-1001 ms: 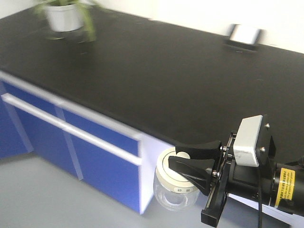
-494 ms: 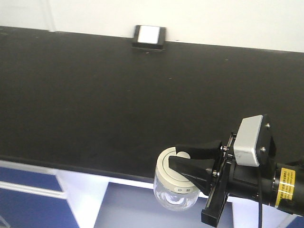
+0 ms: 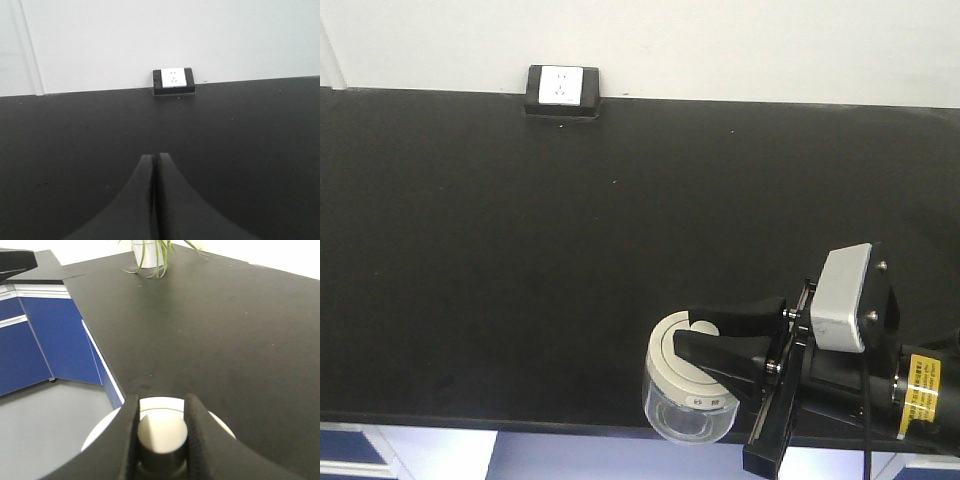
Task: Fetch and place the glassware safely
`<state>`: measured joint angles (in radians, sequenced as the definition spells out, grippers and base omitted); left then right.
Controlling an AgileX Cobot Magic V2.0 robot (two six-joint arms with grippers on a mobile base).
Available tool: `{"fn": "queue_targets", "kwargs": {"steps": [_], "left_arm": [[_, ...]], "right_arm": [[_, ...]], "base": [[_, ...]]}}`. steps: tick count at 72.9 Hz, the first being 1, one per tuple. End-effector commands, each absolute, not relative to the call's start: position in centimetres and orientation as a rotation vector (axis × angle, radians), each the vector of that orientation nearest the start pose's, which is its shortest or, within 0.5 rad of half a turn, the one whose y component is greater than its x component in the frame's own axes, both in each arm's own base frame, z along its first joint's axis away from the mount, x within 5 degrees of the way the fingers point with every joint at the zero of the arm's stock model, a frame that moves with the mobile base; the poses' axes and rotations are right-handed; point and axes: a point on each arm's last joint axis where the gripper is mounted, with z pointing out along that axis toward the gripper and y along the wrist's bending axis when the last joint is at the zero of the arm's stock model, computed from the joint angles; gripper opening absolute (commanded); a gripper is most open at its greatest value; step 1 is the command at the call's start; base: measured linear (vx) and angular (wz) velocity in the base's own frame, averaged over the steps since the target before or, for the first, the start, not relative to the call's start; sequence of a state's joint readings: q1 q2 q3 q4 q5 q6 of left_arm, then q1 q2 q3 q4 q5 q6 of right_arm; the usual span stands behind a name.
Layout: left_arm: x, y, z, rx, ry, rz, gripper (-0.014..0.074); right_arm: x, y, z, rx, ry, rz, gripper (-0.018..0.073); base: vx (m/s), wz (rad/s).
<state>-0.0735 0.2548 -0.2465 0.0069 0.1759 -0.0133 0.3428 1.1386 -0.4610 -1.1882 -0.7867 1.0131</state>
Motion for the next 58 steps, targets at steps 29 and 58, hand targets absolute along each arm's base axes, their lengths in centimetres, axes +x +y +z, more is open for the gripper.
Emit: {"fn": "queue_targets", "kwargs": {"steps": [29,58], "left_arm": [[7.58,-0.57,27.94,0.043,1.578,-0.074,-0.0007],[7.58,-0.57,27.94,0.043,1.578,-0.074,-0.0007]], "right_arm": [[17.24,12.69,27.64,-0.807,1.523,0.914,-0.0001],[17.24,12.69,27.64,-0.807,1.523,0.914,-0.0001]], "base": [[0.11,-0.10],[0.07,0.00]]}}
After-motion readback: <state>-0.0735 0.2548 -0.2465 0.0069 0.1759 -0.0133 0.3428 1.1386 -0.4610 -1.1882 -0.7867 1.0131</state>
